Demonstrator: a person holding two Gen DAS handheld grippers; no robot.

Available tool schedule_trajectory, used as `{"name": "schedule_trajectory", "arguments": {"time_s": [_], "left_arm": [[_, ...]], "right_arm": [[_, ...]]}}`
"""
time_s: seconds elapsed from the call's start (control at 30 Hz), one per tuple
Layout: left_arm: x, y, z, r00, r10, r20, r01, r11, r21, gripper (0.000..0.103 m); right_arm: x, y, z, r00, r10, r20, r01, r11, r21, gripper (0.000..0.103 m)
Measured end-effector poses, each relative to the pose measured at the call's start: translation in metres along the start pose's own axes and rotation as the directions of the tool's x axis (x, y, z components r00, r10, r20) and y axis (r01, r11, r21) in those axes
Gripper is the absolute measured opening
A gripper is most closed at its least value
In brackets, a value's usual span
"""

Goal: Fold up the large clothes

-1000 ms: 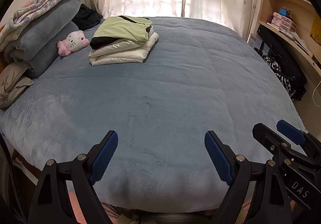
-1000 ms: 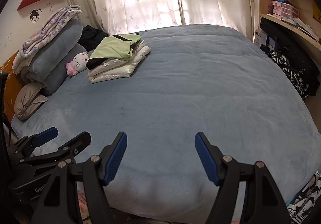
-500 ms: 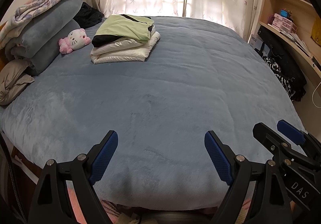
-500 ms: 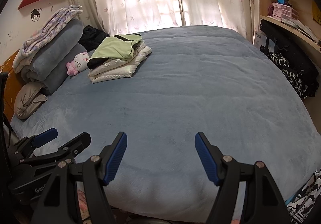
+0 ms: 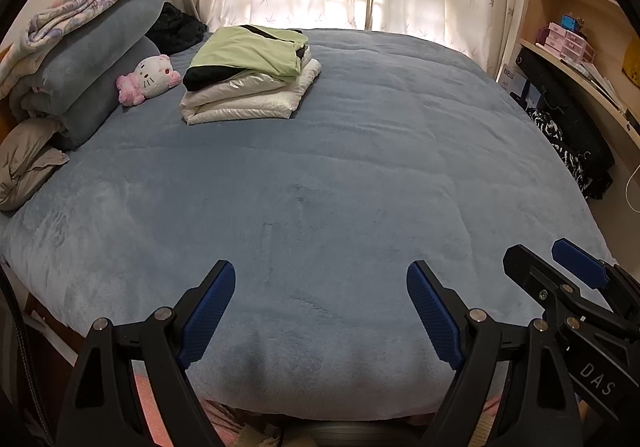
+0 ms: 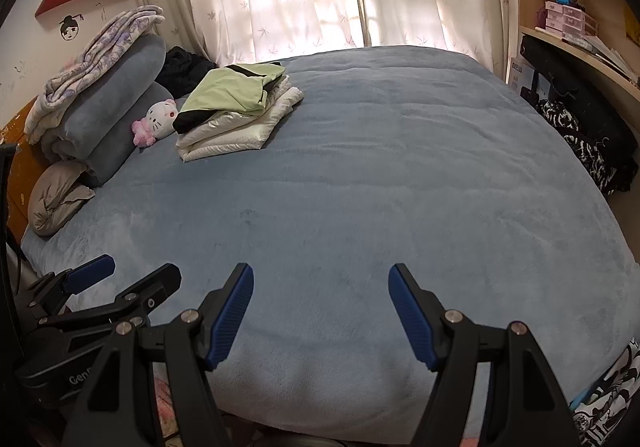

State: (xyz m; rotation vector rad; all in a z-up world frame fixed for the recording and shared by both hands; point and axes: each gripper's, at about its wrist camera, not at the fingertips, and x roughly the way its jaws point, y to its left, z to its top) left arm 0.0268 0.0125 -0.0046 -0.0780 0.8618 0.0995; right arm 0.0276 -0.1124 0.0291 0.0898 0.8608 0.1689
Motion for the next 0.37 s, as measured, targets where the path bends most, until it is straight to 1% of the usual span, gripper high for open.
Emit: {"name": "schedule_trajectory", "arguments": {"time_s": [0.37], "left_arm": [[0.0063,0.0043,0.0002,1.000,0.000,-0.018,-0.001,1.000,-0.003,0.086]], "right_arm": [[0.0082,0.0054,-0.0036,1.000,-0.004,-0.009,0.004,1.000,-0.003,0.070]]}}
